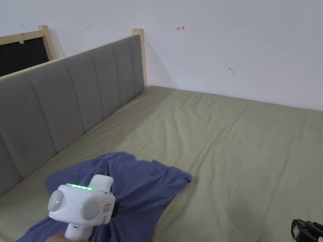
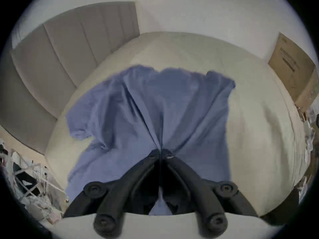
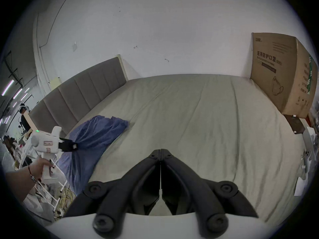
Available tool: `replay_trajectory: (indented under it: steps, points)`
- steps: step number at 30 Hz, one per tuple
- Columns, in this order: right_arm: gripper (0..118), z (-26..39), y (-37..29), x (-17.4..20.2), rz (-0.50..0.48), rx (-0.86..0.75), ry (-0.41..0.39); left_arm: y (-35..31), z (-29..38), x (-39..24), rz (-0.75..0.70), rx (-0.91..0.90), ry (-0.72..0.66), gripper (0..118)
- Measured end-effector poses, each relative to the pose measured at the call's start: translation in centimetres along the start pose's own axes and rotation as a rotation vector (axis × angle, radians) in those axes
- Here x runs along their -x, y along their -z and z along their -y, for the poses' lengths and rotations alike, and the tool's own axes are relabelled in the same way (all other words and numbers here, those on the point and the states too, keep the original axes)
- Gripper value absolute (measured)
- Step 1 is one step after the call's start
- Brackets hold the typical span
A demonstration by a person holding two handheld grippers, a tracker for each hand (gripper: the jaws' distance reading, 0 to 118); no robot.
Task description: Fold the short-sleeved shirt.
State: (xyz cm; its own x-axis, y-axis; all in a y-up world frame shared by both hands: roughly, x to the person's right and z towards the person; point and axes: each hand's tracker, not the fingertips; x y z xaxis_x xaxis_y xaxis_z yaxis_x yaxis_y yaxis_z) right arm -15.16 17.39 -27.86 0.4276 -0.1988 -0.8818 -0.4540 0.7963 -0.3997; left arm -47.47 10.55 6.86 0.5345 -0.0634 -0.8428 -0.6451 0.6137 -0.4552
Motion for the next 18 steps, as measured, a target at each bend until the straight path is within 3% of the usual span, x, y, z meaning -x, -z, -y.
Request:
replay_trajectory:
  steps: [5,8,11,18]
  points:
    - [0,-1.0,-2.3,-1.6,0.019,-0.065,0.048,-7.3,-3.9,0.8,0.015,-0.145,-0.039,0]
    - [0,-1.8,-4.0,-2.8,0.038,-0.114,0.071,-12.5,-6.7,-0.6,0.041,-0.269,0.007,0]
    - [0,-2.4,-6.0,-3.9,0.062,-0.165,0.096,-18.2,-9.5,-4.4,0.102,-0.397,0.072,0]
    - [0,-3.2,-11.6,-6.7,0.13,-0.275,0.128,-28.0,-13.6,-15.9,0.402,-0.581,0.188,0]
